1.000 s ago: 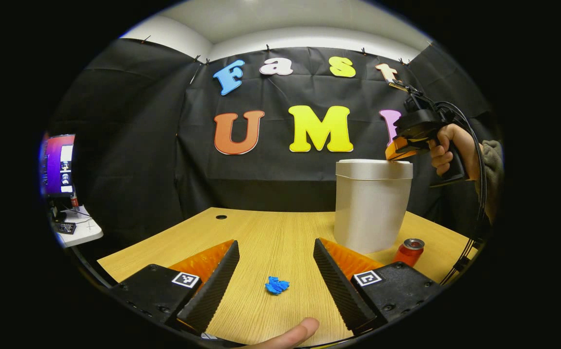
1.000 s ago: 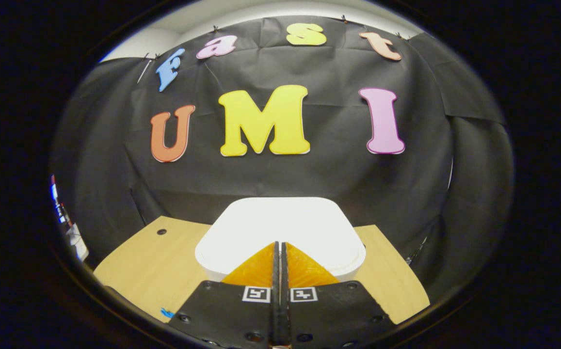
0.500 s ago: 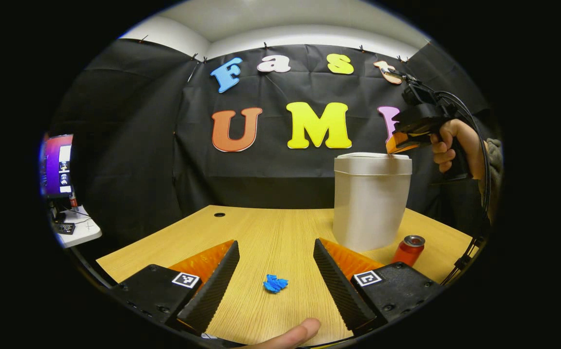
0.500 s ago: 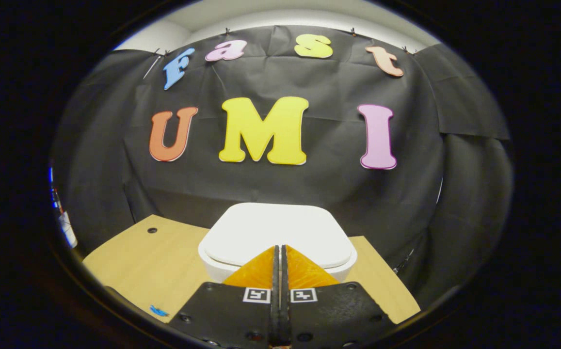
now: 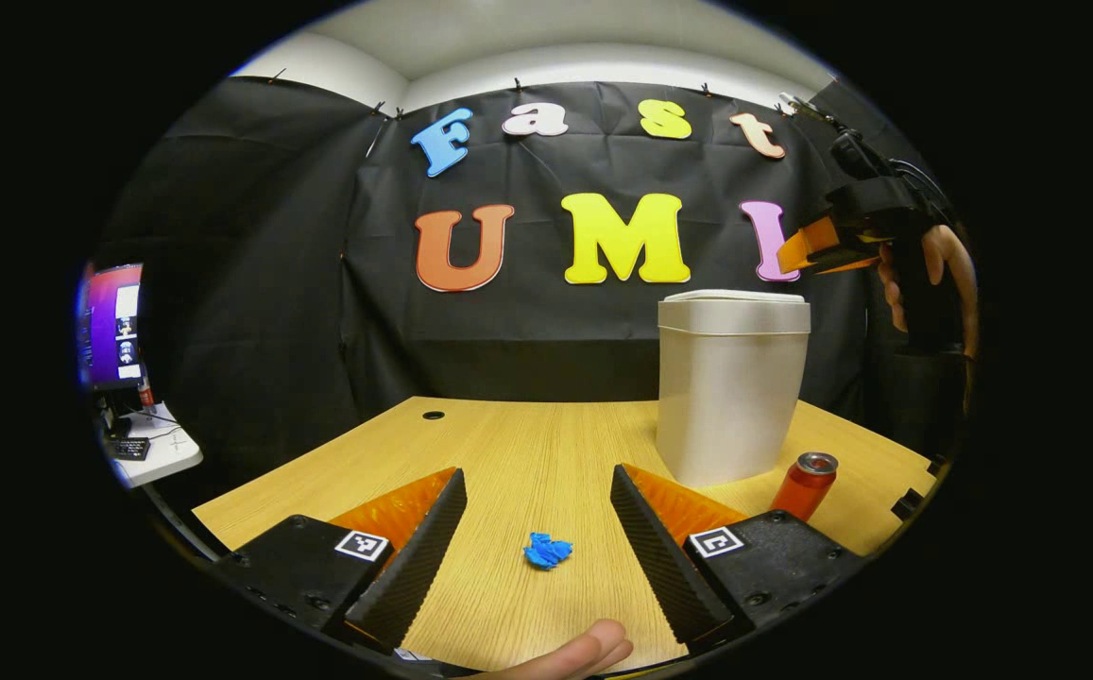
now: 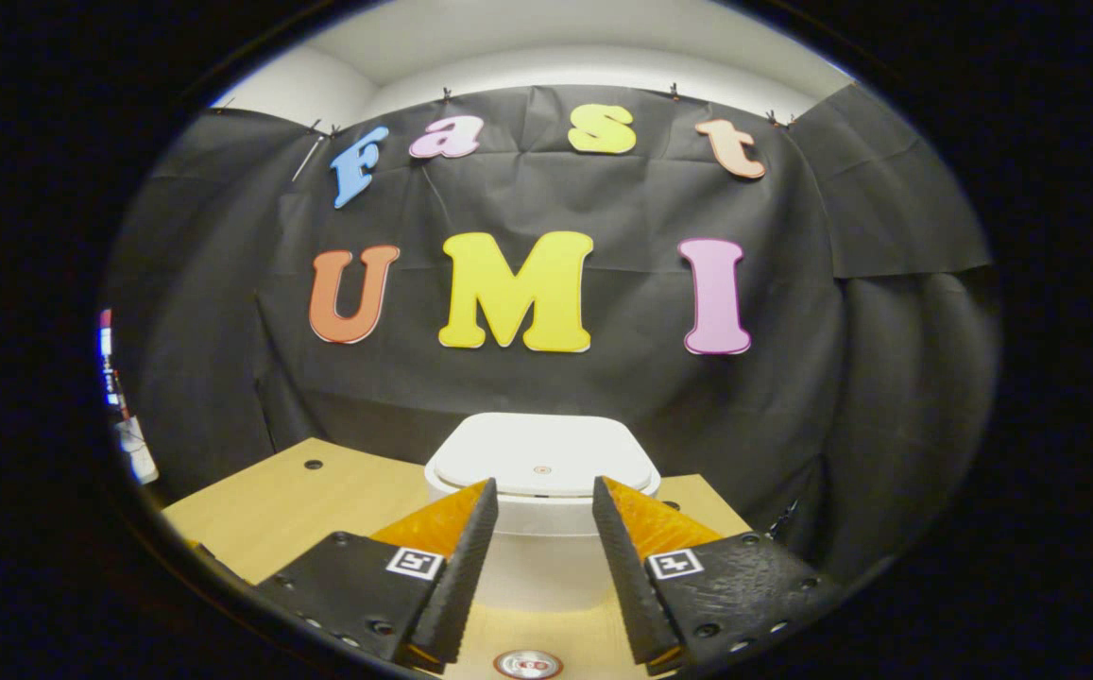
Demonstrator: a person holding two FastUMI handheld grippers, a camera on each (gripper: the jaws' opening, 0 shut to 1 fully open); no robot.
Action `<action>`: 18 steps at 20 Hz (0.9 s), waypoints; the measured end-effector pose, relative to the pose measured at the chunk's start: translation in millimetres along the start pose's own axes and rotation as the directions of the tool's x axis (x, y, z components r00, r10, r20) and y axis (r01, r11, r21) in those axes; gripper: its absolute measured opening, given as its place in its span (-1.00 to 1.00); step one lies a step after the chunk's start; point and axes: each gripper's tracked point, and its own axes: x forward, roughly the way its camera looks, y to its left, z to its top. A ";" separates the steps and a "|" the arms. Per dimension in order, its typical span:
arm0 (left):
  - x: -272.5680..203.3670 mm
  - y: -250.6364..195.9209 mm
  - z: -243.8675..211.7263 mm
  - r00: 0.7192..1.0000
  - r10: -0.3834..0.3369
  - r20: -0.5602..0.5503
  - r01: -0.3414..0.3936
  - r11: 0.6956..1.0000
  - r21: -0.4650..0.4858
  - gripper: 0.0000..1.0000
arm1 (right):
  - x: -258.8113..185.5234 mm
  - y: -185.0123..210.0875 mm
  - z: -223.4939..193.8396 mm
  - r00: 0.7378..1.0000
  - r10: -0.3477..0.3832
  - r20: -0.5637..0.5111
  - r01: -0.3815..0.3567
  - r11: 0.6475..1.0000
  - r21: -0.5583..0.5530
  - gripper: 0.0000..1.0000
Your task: Press the lid of the desktop garbage bin to open it, pick up the crumpled paper on the desktop and throw it into the bin, then pick up the pop can on the desktop and drop it into the bin, and finally close the garbage bin lid.
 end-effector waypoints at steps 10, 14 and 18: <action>5.8 2.8 -10.1 1.000 0.003 -0.026 -0.003 1.000 -0.005 0.99 | -40.3 -17.7 -8.0 0.998 0.009 0.068 -0.008 1.000 -0.020 0.90; 6.1 7.0 -8.3 1.000 0.006 -0.019 -0.006 1.000 -0.005 0.98 | -24.8 -16.7 0.7 0.999 0.018 0.051 -0.017 1.000 -0.014 0.94; 8.2 13.8 -7.5 1.000 0.008 -0.018 -0.008 1.000 -0.008 0.99 | 0.0 -28.9 10.4 0.999 -0.033 0.019 0.033 0.999 -0.013 0.93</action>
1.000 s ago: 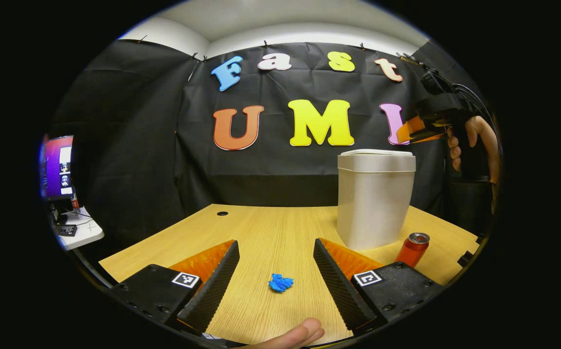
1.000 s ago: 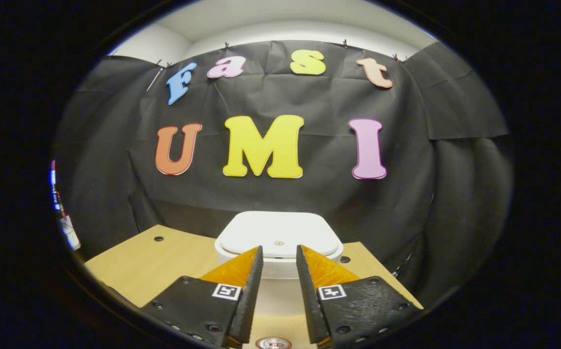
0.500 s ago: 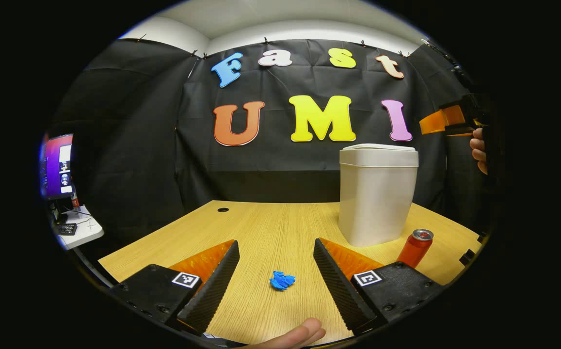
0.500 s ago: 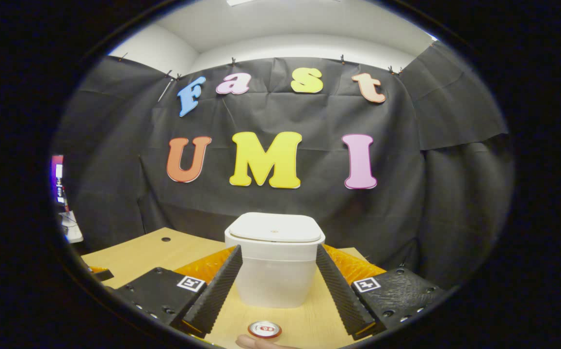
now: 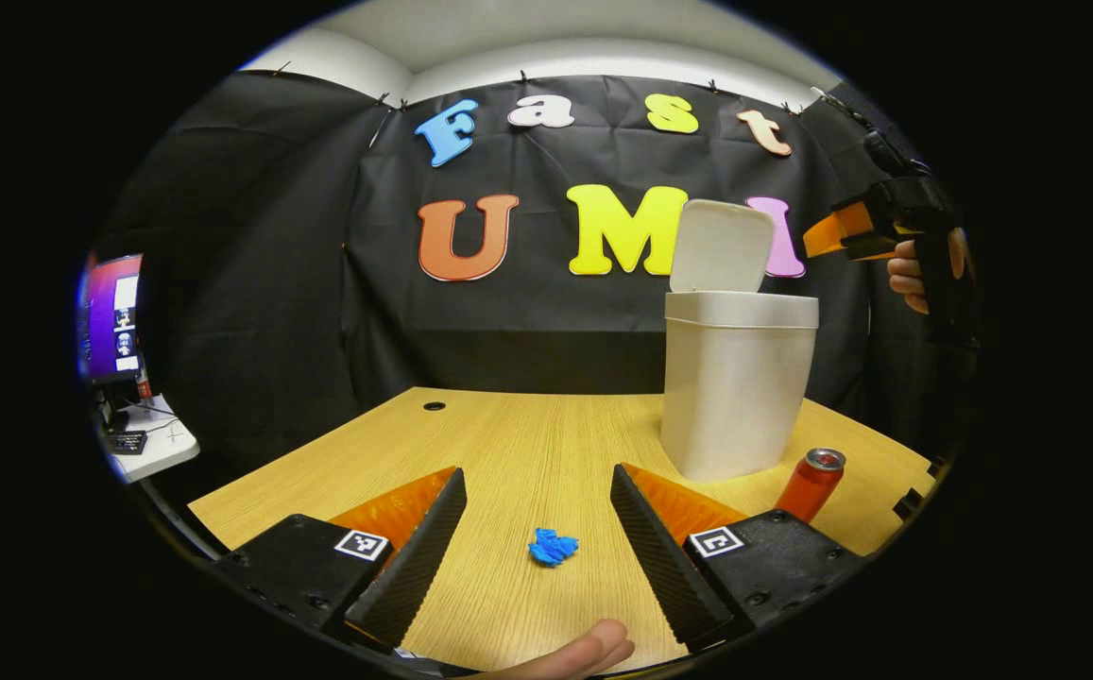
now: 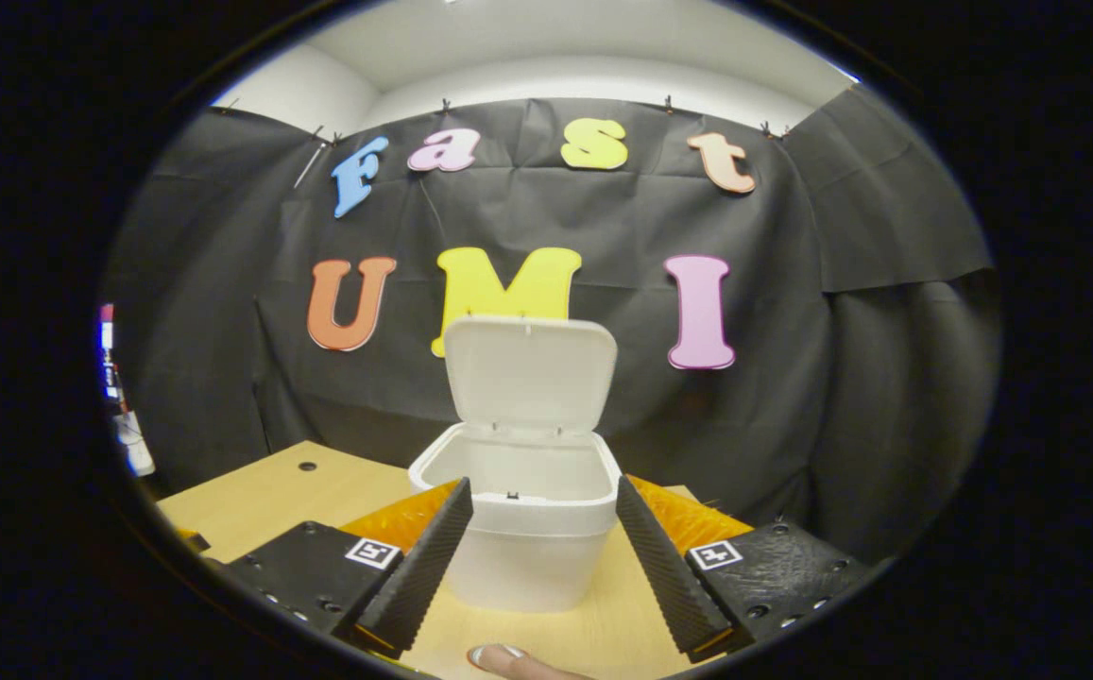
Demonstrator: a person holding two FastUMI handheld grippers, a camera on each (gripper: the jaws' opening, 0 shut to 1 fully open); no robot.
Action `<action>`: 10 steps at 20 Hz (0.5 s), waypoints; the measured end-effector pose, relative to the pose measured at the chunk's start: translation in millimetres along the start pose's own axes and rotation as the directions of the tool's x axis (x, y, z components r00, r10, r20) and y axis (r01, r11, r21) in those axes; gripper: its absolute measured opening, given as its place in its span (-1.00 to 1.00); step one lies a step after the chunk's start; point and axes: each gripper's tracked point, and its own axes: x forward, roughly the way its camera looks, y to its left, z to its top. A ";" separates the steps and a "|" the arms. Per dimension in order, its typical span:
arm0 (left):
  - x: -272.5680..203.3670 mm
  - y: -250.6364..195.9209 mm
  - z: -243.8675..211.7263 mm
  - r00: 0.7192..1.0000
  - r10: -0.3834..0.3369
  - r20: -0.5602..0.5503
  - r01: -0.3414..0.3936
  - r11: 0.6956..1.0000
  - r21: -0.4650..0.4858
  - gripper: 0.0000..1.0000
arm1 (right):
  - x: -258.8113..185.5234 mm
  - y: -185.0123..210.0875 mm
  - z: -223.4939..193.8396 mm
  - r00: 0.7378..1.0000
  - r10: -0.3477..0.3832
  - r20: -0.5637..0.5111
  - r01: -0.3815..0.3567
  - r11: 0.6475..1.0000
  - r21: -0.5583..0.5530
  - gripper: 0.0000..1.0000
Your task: Press the lid of the desktop garbage bin to open it, pick up the crumpled paper on the desktop and throw it into the bin, then pick up the pop can on the desktop and drop it into the bin, and finally close the garbage bin lid.
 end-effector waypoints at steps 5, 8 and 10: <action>13.2 16.0 -8.6 1.000 0.012 -0.022 -0.013 1.000 -0.011 0.99 | -1.7 8.0 -17.4 1.000 0.013 -0.019 -0.012 0.999 0.035 0.96; 31.5 17.3 -38.4 0.992 -0.032 -0.126 0.031 0.999 -0.011 0.99 | -17.5 14.2 -30.2 0.999 0.038 -0.026 -0.038 0.999 0.036 0.91; 38.9 25.4 -61.8 0.979 -0.038 -0.201 0.037 0.999 -0.010 0.99 | -33.1 17.4 -38.9 0.999 0.051 -0.010 -0.051 0.998 0.033 0.96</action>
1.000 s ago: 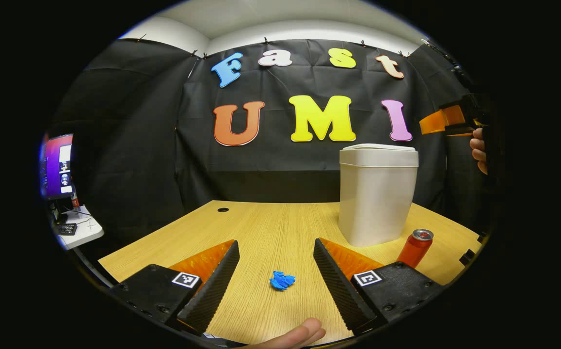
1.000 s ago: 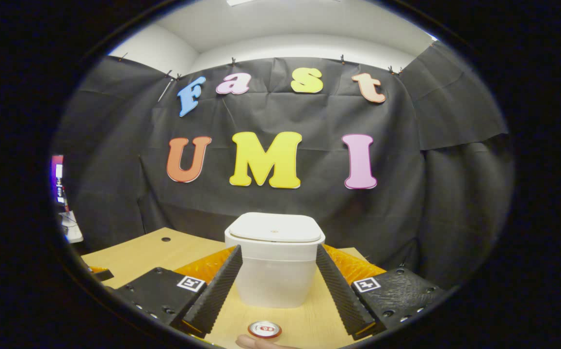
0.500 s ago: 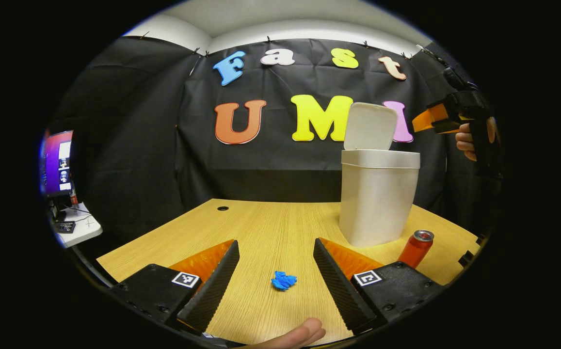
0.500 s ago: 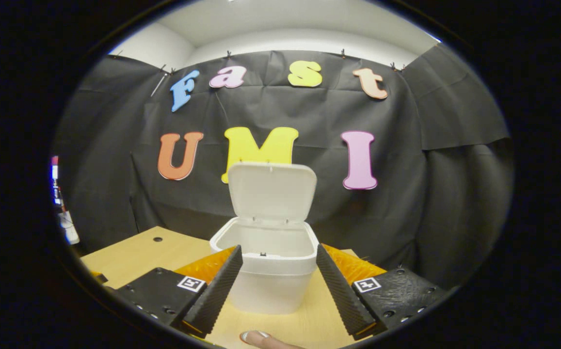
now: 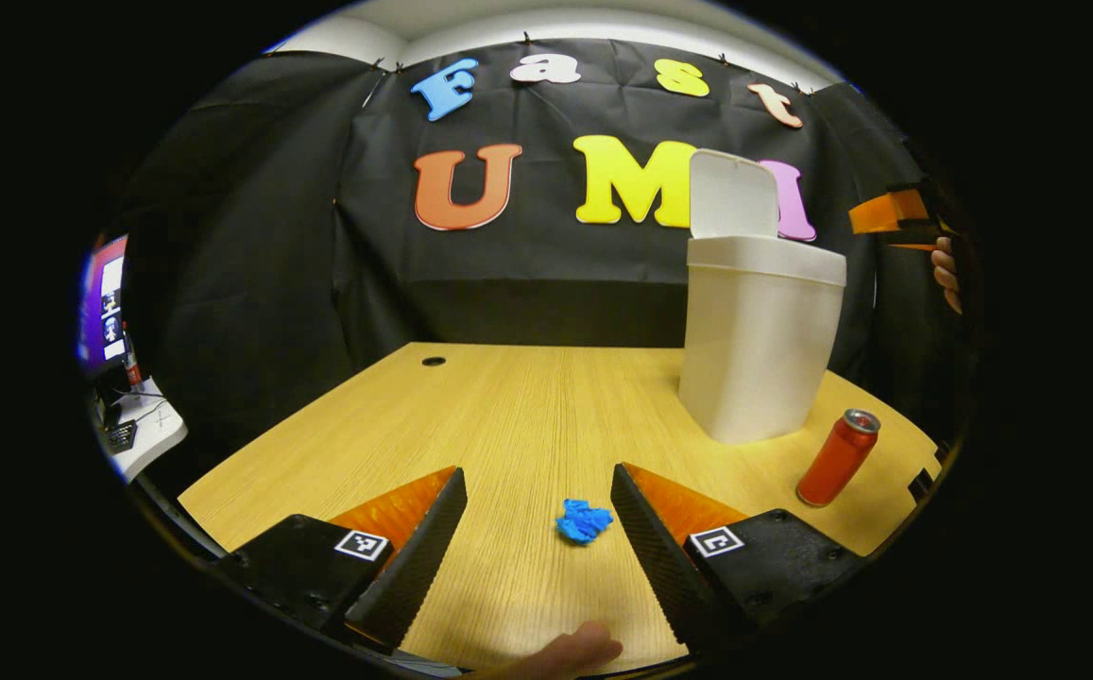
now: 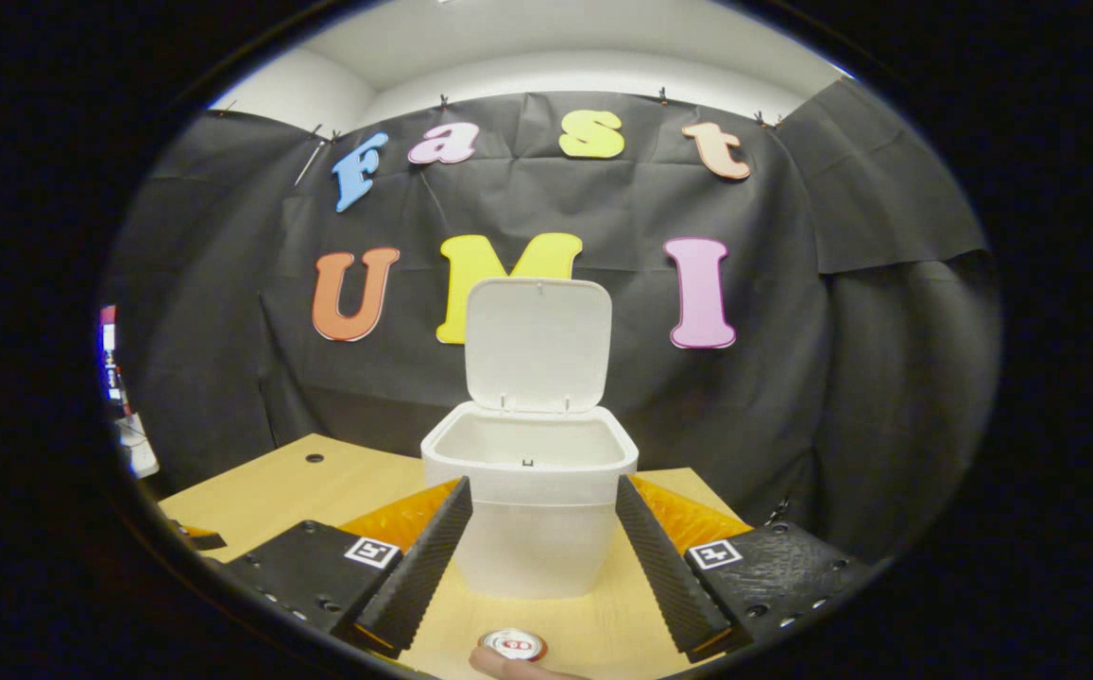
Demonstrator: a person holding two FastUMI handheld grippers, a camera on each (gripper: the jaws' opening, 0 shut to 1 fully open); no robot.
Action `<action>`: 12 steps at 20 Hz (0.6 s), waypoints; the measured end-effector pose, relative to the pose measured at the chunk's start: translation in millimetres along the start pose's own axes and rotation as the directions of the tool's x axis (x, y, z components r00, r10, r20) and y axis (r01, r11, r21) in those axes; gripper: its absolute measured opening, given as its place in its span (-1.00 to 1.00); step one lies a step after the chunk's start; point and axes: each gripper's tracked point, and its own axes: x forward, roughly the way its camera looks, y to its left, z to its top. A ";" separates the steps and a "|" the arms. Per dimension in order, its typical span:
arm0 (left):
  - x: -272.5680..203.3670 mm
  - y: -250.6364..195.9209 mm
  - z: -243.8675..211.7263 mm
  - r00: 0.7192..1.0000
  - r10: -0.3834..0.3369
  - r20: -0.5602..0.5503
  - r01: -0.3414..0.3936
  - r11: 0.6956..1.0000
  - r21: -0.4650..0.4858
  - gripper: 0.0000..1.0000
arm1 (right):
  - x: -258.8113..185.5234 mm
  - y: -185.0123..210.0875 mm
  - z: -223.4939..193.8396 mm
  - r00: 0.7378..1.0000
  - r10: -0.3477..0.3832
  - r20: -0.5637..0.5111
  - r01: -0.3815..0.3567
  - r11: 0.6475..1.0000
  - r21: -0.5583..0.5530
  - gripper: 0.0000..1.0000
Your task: Press the lid of the desktop garbage bin to open it, pick up the crumpled paper on the desktop and throw it into the bin, then pick up the pop can on the desktop and drop it into the bin, and finally close the garbage bin lid.
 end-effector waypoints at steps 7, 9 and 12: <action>27.5 0.6 -51.1 0.984 -0.047 -0.175 0.039 0.998 -0.048 0.96 | -58.7 11.6 -51.7 0.997 0.064 0.039 -0.063 0.998 -0.031 0.94; 28.3 -15.4 -55.3 0.980 -0.080 -0.181 0.073 0.996 -0.045 0.89 | -72.4 8.2 -70.1 0.997 0.068 0.046 -0.065 0.996 -0.053 0.94; 31.8 -40.6 -61.1 0.976 -0.108 -0.189 0.103 0.994 -0.035 0.82 | -83.2 5.4 -101.0 0.995 0.090 0.031 -0.088 0.995 -0.048 0.90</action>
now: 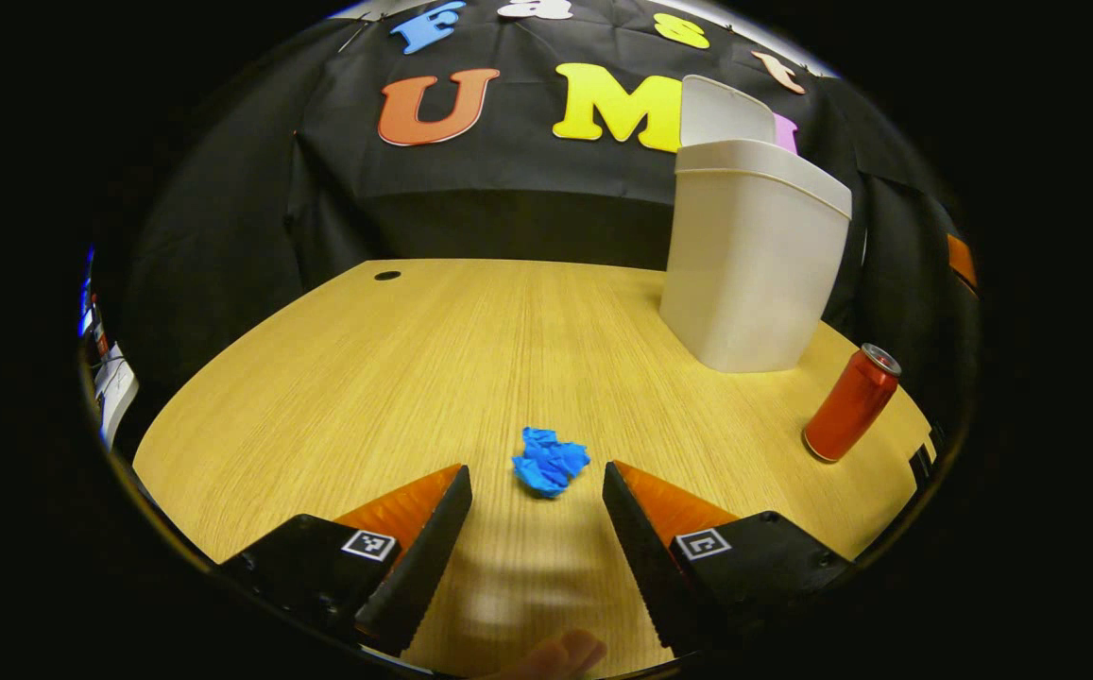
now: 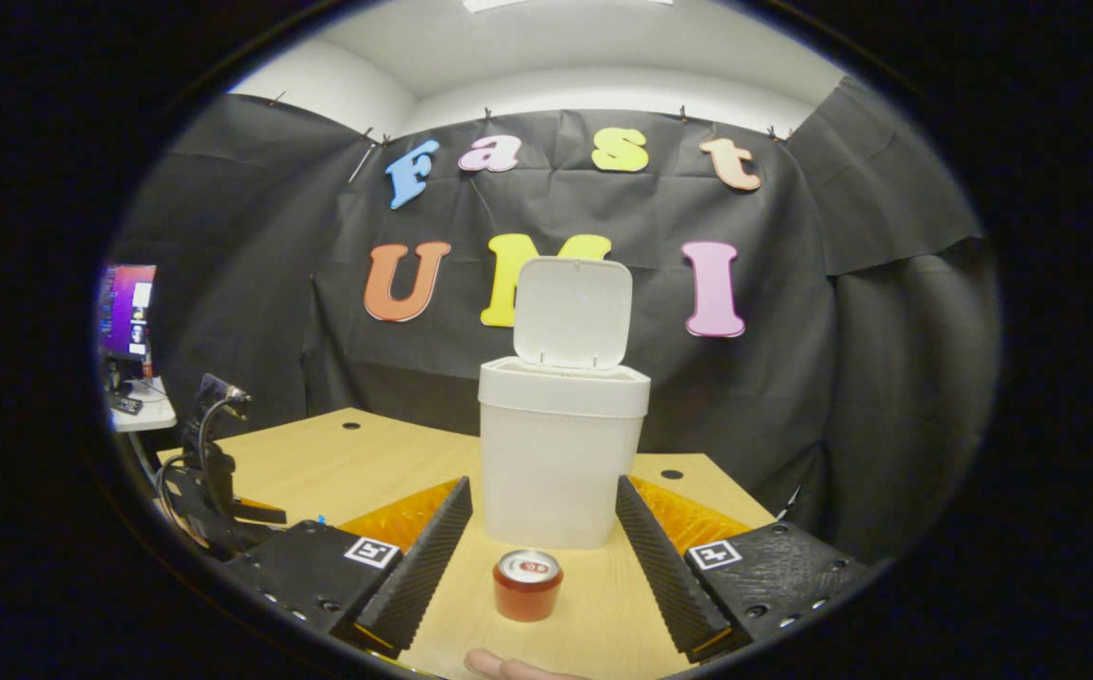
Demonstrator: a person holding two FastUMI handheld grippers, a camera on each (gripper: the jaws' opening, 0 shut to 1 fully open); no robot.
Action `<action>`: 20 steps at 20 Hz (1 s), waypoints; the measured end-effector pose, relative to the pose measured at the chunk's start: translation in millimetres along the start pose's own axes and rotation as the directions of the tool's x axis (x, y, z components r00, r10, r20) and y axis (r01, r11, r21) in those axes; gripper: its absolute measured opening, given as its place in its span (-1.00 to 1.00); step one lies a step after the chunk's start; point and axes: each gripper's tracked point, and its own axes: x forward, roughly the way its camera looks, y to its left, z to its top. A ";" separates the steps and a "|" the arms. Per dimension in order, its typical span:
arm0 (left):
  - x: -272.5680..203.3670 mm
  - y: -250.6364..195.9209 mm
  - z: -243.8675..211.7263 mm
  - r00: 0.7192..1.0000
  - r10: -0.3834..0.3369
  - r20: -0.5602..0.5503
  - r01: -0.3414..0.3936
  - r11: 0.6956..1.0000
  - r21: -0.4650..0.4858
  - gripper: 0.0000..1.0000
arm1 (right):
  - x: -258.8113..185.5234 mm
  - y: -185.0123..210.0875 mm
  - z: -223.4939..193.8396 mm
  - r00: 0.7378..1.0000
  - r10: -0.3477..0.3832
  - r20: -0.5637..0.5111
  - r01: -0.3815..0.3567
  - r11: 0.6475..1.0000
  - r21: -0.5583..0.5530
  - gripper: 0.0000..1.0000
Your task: Press the lid of the desktop garbage bin to open it, pick up the crumpled paper on the desktop and throw it into the bin, then pick up the pop can on the desktop and drop it into the bin, and finally close the garbage bin lid.
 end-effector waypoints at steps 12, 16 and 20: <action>50.4 1.6 -5.3 0.983 0.068 -0.171 -0.061 0.997 0.046 0.56 | 15.6 9.8 -97.5 0.981 0.088 -0.173 -0.088 0.996 0.009 0.88; 52.4 1.7 -5.6 0.986 0.068 -0.150 -0.062 0.997 0.048 0.32 | 12.2 17.5 -112.9 0.973 0.113 -0.200 -0.109 0.994 0.029 0.93; 51.7 0.4 -5.3 0.987 0.086 -0.135 -0.078 0.995 0.061 0.00 | 6.3 22.8 -123.6 0.971 0.112 -0.210 -0.107 0.994 0.032 0.91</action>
